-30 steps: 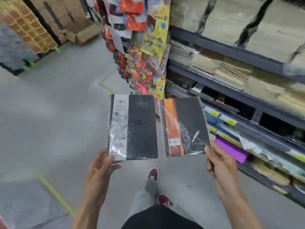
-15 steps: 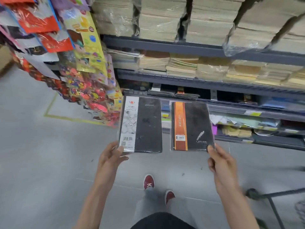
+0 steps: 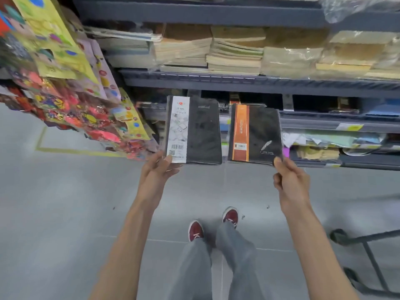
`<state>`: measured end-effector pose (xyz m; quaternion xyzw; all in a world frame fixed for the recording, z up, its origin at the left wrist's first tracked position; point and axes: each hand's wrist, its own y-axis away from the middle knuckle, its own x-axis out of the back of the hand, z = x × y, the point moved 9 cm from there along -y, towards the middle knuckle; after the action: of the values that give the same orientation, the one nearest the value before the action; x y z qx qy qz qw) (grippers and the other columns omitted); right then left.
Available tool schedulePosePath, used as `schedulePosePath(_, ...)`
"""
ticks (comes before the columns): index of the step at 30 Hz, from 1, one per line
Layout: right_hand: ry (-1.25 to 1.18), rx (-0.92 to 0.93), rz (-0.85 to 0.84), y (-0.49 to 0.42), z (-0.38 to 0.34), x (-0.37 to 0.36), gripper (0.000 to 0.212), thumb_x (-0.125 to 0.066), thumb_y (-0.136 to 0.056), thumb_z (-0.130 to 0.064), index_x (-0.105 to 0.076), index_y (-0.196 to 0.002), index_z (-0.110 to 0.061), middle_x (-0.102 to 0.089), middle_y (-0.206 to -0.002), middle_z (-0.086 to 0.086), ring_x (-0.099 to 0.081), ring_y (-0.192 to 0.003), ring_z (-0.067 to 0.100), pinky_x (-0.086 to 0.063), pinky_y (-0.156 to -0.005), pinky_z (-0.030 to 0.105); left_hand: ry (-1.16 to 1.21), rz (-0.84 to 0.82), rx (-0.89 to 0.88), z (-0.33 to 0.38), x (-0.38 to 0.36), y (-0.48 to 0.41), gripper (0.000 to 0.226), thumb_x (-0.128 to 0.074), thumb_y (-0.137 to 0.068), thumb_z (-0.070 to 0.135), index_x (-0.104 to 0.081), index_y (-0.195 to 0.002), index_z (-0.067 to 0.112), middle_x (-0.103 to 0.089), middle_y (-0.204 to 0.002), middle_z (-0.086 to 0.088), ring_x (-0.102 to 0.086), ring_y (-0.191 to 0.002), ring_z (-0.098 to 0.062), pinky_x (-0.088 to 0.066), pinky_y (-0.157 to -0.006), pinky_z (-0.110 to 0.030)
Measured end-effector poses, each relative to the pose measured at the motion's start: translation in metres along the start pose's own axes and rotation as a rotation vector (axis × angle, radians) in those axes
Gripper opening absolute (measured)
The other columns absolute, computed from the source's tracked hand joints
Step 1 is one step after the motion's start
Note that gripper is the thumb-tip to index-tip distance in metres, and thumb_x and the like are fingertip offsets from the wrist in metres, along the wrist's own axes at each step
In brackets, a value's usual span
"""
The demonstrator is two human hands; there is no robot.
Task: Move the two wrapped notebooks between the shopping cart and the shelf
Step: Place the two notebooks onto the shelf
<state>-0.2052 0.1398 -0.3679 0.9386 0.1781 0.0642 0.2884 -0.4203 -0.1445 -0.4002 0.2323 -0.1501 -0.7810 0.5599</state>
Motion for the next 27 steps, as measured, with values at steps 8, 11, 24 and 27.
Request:
schedulePosePath(8,-0.036,0.076,0.0,-0.067,0.016,-0.012,0.021,-0.067,-0.094,-0.012,-0.066,-0.115,-0.015,-0.062,-0.099,-0.009,-0.036,-0.045,0.005,-0.031,-0.043,0.017,-0.013,-0.053,-0.081,-0.011,-0.019,-0.053,0.016,-0.052,-0.101,0.007,-0.059,-0.115,0.004,-0.07,-0.108,-0.01,-0.068,-0.085,-0.016,-0.054,-0.075,-0.027)
schedulePosePath(11,-0.031,0.111,-0.008,-0.087,0.02,-0.018,0.033,-0.068,-0.094,-0.014,-0.062,-0.127,-0.011,-0.063,-0.106,-0.005,-0.038,-0.046,0.005,-0.033,-0.044,0.015,-0.047,-0.09,-0.131,-0.014,-0.032,-0.071,0.021,-0.049,-0.103,0.008,-0.06,-0.121,0.006,-0.07,-0.11,-0.008,-0.068,-0.087,-0.016,-0.054,-0.075,-0.026)
schedulePosePath(24,-0.042,0.464,-0.013,-0.128,0.029,-0.044,0.031,-0.069,-0.093,-0.027,-0.063,-0.123,-0.03,-0.05,-0.05,-0.007,-0.045,-0.045,0.008,-0.039,-0.045,0.018,-0.045,-0.181,-0.354,-0.014,-0.048,-0.131,0.032,-0.053,-0.1,0.018,-0.061,-0.123,-0.002,-0.07,-0.119,-0.019,-0.07,-0.099,-0.027,-0.056,-0.08,-0.023)
schedulePosePath(27,-0.054,0.579,-0.015,-0.136,0.028,-0.049,0.033,-0.07,-0.092,-0.029,-0.061,-0.123,-0.029,-0.055,-0.052,-0.006,-0.048,-0.046,0.012,-0.041,-0.046,0.022,-0.062,-0.16,-0.413,-0.008,-0.048,-0.14,0.039,-0.058,-0.095,0.022,-0.058,-0.131,0.005,-0.073,-0.115,-0.012,-0.074,-0.094,-0.024,-0.057,-0.079,-0.024)
